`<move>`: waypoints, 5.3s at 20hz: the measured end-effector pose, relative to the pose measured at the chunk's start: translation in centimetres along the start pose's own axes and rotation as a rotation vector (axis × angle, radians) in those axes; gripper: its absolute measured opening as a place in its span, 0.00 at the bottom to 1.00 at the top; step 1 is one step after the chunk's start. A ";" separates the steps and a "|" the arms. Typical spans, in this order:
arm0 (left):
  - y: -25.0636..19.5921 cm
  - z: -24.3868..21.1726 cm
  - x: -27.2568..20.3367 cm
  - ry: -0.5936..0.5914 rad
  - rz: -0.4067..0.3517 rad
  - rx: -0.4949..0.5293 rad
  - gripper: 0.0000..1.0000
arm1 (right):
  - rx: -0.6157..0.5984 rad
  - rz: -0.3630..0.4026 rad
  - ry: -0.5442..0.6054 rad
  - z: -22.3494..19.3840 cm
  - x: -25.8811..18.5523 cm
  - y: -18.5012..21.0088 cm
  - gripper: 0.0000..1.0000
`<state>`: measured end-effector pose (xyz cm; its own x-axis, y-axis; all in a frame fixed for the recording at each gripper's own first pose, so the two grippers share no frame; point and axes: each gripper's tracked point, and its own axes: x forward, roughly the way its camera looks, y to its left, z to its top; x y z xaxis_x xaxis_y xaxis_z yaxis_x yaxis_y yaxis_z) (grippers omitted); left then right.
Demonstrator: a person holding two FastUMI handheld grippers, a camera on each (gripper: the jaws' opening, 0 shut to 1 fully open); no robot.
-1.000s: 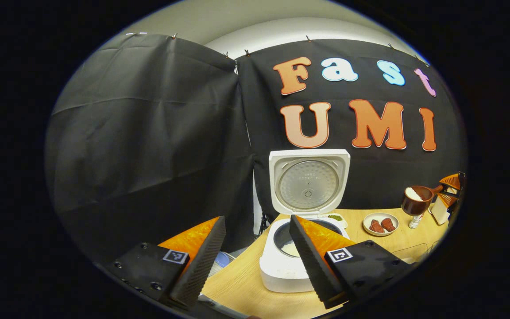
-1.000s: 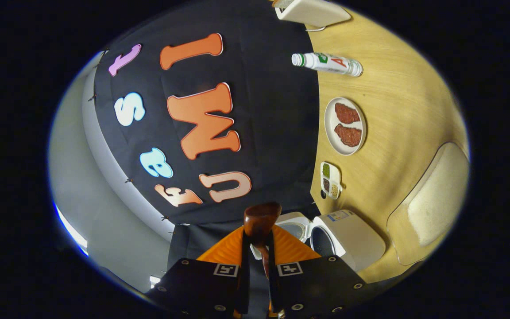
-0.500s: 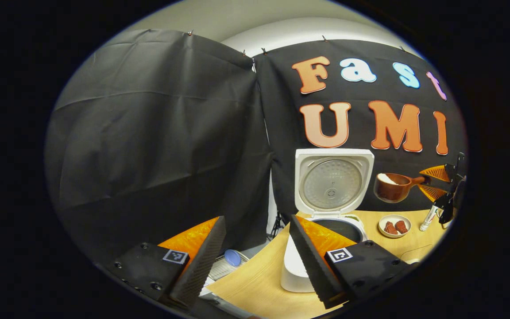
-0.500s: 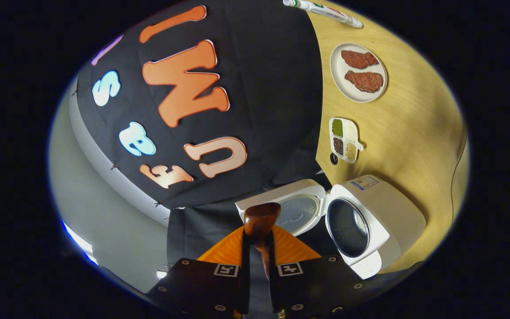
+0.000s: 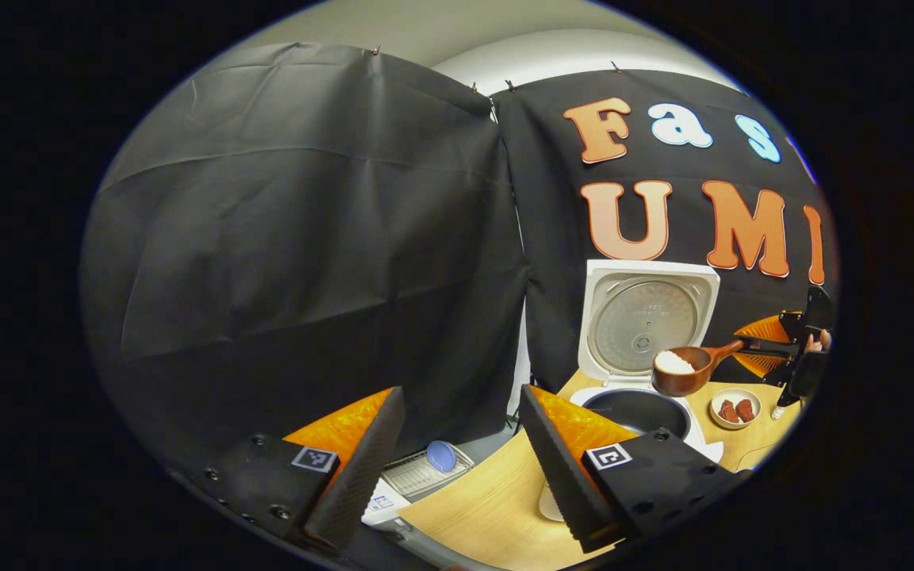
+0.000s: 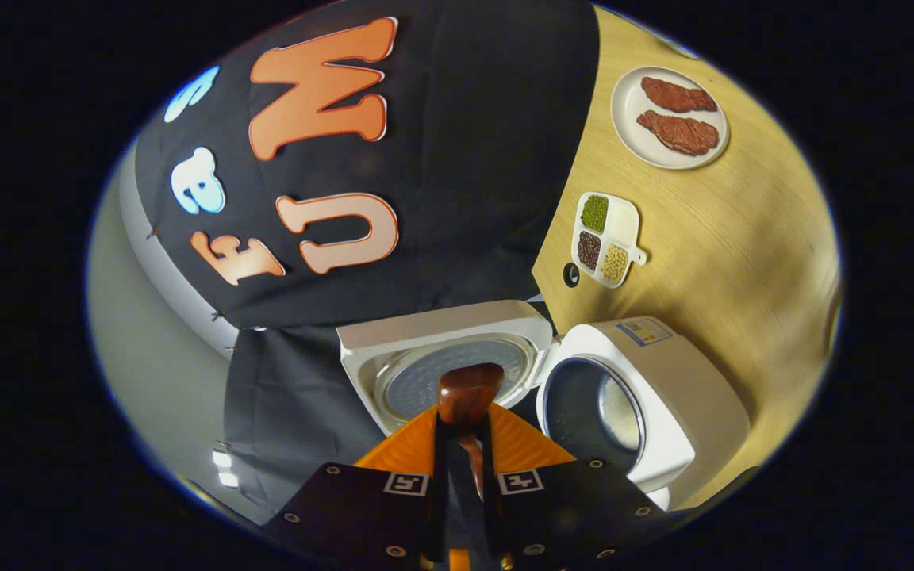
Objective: Close the left gripper, press the button to open the rice cooker; take a wooden spoon from the chopstick holder with the right hand, scoop a spoonful of rice and pour it into the rice cooker, then put the wooden spoon back into the chopstick holder.
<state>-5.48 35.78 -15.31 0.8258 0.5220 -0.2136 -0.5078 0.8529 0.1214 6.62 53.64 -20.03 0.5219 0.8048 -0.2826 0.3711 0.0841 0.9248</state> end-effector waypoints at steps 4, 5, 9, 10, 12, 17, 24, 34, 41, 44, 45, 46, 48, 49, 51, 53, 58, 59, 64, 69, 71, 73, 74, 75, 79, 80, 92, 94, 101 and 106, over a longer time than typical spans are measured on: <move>-0.6 0.0 1.0 -0.001 -0.010 0.005 0.94 | -0.209 -0.080 -0.049 1.1 0.9 -1.8 0.17; -1.0 0.1 1.4 -0.002 -0.016 0.008 0.94 | -0.253 -0.096 -0.066 1.5 1.1 -2.0 0.18; -1.8 0.0 2.3 0.004 -0.038 0.017 0.94 | -0.393 -0.117 -0.100 2.1 1.5 -1.2 0.18; -2.2 0.0 2.7 0.005 -0.047 0.021 0.94 | -0.450 -0.122 -0.107 2.0 1.8 -0.9 0.17; -2.9 -0.1 3.1 0.003 -0.066 0.035 0.94 | -0.584 -0.134 -0.127 2.2 1.7 0.0 0.17; -4.6 0.0 4.4 0.013 -0.105 0.041 0.98 | -0.805 -0.115 -0.170 1.8 2.1 3.2 0.18; -5.6 0.1 5.1 0.014 -0.139 0.051 0.98 | -1.078 -0.068 -0.232 0.5 1.4 7.3 0.18; -3.8 -0.5 4.6 0.020 -0.115 0.031 0.94 | -1.376 0.017 -0.259 -2.4 0.4 10.8 0.18; -3.5 -0.6 4.2 0.020 -0.111 0.025 0.98 | -1.621 0.169 -0.263 -5.2 -1.1 13.9 0.17; -3.9 -0.3 3.7 0.013 -0.114 0.023 0.94 | -1.674 0.256 -0.267 -6.3 -1.9 14.9 0.22; -4.0 -0.3 3.5 0.009 -0.117 0.024 0.98 | -1.687 0.270 -0.272 -6.5 -2.3 15.1 0.18; -4.3 -0.1 3.2 0.005 -0.121 0.026 0.98 | -1.701 0.277 -0.279 -6.5 -2.8 15.4 0.17; -4.8 -0.1 2.9 0.002 -0.128 0.030 0.94 | -1.720 0.310 -0.293 -6.8 -3.8 15.8 0.18; -5.1 0.1 2.6 0.000 -0.130 0.031 0.94 | -1.710 0.307 -0.289 -6.9 -3.9 15.6 0.18; -5.7 0.3 1.8 -0.007 -0.138 0.031 0.94 | -1.634 0.321 -0.293 -6.4 -4.8 16.2 0.18; -6.6 0.4 1.2 -0.004 -0.151 0.034 0.94 | -1.516 0.332 -0.318 -4.7 -6.1 17.1 0.22; -10.0 0.8 0.0 -0.004 -0.209 0.065 0.94 | -1.296 0.287 -0.388 1.0 -12.0 17.3 0.18; -10.9 0.9 -0.3 -0.004 -0.224 0.074 0.94 | -1.293 0.267 -0.413 2.5 -13.4 17.2 0.17; -15.8 1.9 -1.5 -0.019 -0.317 0.111 0.94 | -1.274 0.133 -0.529 9.0 -21.5 14.5 0.17; -20.3 2.4 -2.5 -0.017 -0.400 0.129 0.94 | -1.219 -0.076 -0.643 15.4 -29.1 8.7 0.17; -21.4 3.3 -2.7 -0.017 -0.422 0.129 0.94 | -1.185 -0.160 -0.671 17.0 -32.0 5.6 0.22; -22.8 3.8 -2.9 -0.029 -0.444 0.134 0.94 | -1.161 -0.239 -0.699 18.4 -34.8 3.0 0.17; -23.5 3.9 -3.2 -0.035 -0.456 0.139 0.94 | -1.150 -0.276 -0.708 18.9 -36.1 1.8 0.17; -24.1 4.1 -3.3 -0.039 -0.467 0.146 0.94 | -1.137 -0.308 -0.713 19.3 -37.3 0.5 0.17; -26.6 4.9 -4.2 -0.058 -0.508 0.161 0.94 | -1.084 -0.427 -0.732 20.2 -40.8 -4.7 0.17; -27.0 5.0 -4.4 -0.062 -0.514 0.160 0.94 | -1.069 -0.452 -0.737 20.1 -41.4 -6.0 0.17; -27.1 7.6 -4.2 -0.093 -0.497 0.143 0.94 | -0.898 -0.604 -0.763 21.6 -42.5 -16.8 0.17; -26.9 8.1 -3.8 -0.092 -0.491 0.123 0.94 | -0.875 -0.612 -0.749 21.4 -42.1 -17.9 0.18; -26.1 9.2 -0.4 -0.057 -0.455 0.021 0.98 | -0.810 -0.659 -0.714 20.5 -42.4 -20.8 0.24; -24.4 13.7 4.7 -0.019 -0.429 -0.134 0.96 | -0.778 -0.737 -0.695 21.0 -45.2 -21.5 0.35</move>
<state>14.18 17.53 -6.04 0.9722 0.1223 -0.1995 -0.1446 0.9843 -0.1008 -8.82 3.14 -32.53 0.7628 -0.0343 -0.6457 0.3204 0.8874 0.3314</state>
